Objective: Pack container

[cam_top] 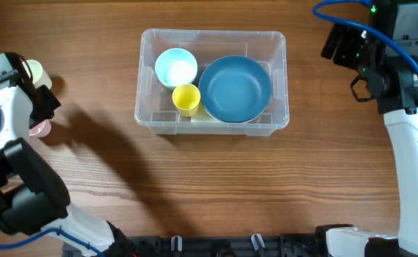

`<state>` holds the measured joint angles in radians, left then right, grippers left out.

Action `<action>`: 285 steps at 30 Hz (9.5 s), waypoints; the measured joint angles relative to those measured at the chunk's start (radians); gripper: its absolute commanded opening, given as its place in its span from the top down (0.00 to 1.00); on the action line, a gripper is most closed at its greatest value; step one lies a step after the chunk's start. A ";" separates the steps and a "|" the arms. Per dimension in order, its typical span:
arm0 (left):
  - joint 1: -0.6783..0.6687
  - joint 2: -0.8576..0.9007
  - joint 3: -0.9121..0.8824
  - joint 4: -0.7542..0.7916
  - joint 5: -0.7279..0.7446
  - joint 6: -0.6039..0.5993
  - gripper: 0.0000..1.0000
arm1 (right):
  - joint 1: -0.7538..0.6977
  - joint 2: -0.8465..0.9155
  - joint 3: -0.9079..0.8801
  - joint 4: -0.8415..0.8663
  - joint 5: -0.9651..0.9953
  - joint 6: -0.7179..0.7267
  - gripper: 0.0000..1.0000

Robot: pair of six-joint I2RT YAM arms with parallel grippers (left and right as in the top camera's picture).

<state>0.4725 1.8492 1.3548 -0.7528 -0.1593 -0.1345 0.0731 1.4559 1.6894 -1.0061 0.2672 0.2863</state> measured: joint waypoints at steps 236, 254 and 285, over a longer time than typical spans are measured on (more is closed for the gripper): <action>-1.034 -0.177 -0.002 0.004 0.026 -0.150 0.96 | 0.000 0.000 0.000 0.000 0.000 0.000 0.00; -0.989 -0.178 0.048 -0.018 0.030 -0.160 0.27 | 0.000 0.000 0.000 0.000 0.000 0.000 0.00; -0.224 -0.405 0.218 -0.107 0.082 -0.164 0.00 | 0.000 0.000 0.000 0.000 0.000 0.000 0.00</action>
<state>0.2481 1.4445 1.5726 -0.8600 -0.0769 -0.2981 0.0731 1.4559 1.6894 -1.0061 0.2672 0.2863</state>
